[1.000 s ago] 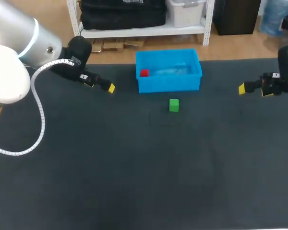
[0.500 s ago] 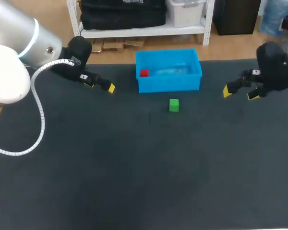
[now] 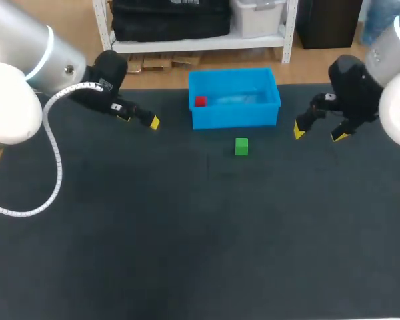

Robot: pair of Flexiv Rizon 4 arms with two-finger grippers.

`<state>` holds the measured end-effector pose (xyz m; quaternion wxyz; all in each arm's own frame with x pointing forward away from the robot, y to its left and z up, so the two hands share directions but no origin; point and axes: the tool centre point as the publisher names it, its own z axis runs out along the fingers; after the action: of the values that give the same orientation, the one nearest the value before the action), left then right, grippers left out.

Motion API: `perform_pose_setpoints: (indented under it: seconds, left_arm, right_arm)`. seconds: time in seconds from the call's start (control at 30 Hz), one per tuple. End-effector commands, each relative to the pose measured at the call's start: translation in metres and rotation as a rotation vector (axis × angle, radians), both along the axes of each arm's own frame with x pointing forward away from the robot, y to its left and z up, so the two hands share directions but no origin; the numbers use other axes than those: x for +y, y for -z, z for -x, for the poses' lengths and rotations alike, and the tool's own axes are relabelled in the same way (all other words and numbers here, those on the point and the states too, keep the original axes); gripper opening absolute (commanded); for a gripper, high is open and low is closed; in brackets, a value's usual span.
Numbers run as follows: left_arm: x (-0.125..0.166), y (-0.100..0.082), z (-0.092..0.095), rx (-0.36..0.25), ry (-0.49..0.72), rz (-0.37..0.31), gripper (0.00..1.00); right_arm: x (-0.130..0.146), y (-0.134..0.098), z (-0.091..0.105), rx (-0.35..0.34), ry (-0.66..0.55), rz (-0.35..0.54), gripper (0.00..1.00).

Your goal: Use the left arm to pick the red cube and place it into the blue plastic box first, then use the right arm to grasp the green cube and put it into the same blue plastic box after the first action is fully finished.

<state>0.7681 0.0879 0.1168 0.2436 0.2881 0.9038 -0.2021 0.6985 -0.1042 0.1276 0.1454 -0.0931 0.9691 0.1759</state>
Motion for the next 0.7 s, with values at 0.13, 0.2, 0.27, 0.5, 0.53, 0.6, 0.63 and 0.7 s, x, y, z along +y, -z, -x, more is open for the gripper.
perform_pose_setpoints:
  seconds: [0.13, 0.2, 0.27, 0.5, 0.53, 0.6, 0.63, 0.7]
  left_arm:
    - [0.001, 0.001, -0.001, -0.001, 0.003, 0.003, 1.00]
    - [0.001, 0.001, -0.001, -0.001, 0.003, 0.003, 1.00]
    - [0.001, 0.001, -0.001, -0.001, 0.003, 0.003, 1.00]
    - [0.001, 0.001, -0.001, -0.001, 0.003, 0.003, 1.00]
    - [0.001, 0.001, -0.001, -0.001, 0.003, 0.003, 1.00]
    - [0.001, 0.001, -0.001, -0.001, 0.003, 0.003, 1.00]
    - [0.001, 0.001, -0.001, -0.001, 0.003, 0.003, 1.00]
    - [0.001, 0.001, -0.001, -0.001, 0.003, 0.003, 1.00]
  right_arm:
    - [0.012, 0.005, -0.008, 0.068, 0.014, 0.075, 1.00]
    - [0.014, 0.007, -0.008, 0.082, 0.020, 0.096, 1.00]
    - [0.015, 0.009, -0.008, 0.097, 0.025, 0.115, 1.00]
    - [0.023, 0.012, -0.010, 0.143, 0.042, 0.143, 1.00]
    - [0.024, 0.012, -0.010, 0.149, 0.043, 0.148, 1.00]
    - [0.028, 0.013, -0.012, 0.163, 0.046, 0.151, 1.00]
    - [0.029, 0.014, -0.013, 0.169, 0.046, 0.156, 1.00]
    - [0.032, 0.014, -0.015, 0.181, 0.045, 0.167, 1.00]
